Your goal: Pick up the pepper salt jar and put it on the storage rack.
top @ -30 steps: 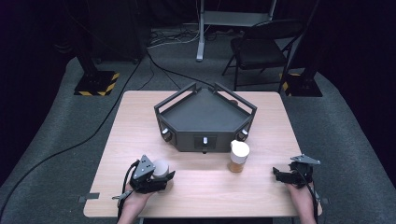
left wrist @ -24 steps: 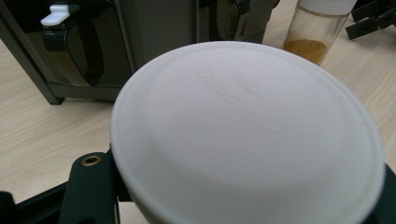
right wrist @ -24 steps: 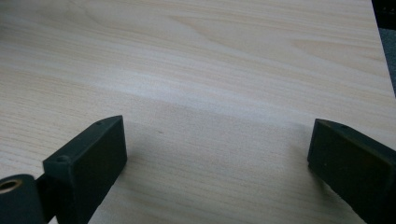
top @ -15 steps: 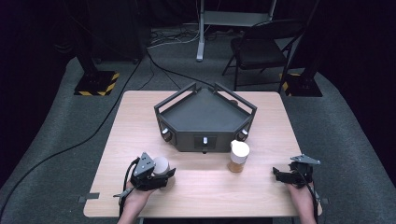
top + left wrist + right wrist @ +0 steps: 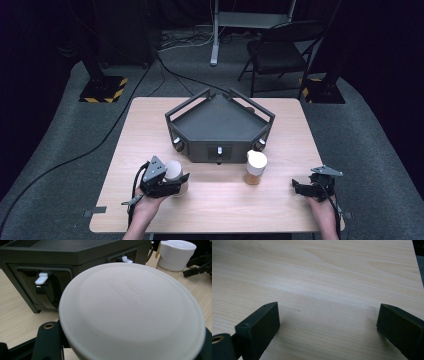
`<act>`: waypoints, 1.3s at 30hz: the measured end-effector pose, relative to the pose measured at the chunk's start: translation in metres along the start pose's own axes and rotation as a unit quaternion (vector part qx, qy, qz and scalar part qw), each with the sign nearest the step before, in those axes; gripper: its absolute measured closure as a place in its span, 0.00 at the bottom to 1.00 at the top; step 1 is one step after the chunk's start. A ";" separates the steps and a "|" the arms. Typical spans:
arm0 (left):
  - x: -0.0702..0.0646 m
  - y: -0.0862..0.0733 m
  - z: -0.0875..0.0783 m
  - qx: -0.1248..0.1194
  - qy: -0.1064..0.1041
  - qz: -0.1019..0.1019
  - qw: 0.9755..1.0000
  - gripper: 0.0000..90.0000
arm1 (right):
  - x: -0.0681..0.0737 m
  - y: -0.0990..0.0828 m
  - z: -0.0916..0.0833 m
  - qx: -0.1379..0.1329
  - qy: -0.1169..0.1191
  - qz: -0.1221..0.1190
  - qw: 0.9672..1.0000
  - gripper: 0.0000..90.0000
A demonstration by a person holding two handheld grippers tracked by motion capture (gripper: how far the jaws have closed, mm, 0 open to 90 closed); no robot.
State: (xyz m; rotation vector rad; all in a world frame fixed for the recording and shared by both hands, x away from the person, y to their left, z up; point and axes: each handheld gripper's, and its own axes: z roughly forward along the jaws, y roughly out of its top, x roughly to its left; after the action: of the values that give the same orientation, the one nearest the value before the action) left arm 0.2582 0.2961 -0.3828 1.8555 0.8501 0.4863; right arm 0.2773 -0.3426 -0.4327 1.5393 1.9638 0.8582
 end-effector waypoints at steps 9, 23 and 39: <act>0.004 0.018 -0.002 -0.005 0.003 0.003 1.000 0.38 | 0.000 0.000 0.000 0.000 0.001 0.000 1.000 0.04; 0.007 0.042 0.001 -0.011 0.006 0.008 1.000 0.38 | 0.000 0.000 0.000 0.000 0.001 -0.001 1.000 0.04; 0.009 0.072 0.007 -0.013 0.011 0.017 1.000 0.38 | 0.000 0.000 0.000 0.000 0.002 -0.002 1.000 0.04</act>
State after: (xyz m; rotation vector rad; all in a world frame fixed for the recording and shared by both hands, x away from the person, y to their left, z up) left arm 0.2933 0.2798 -0.3210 1.8463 0.8244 0.5388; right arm 0.2776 -0.3429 -0.4326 1.5356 1.9690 0.8598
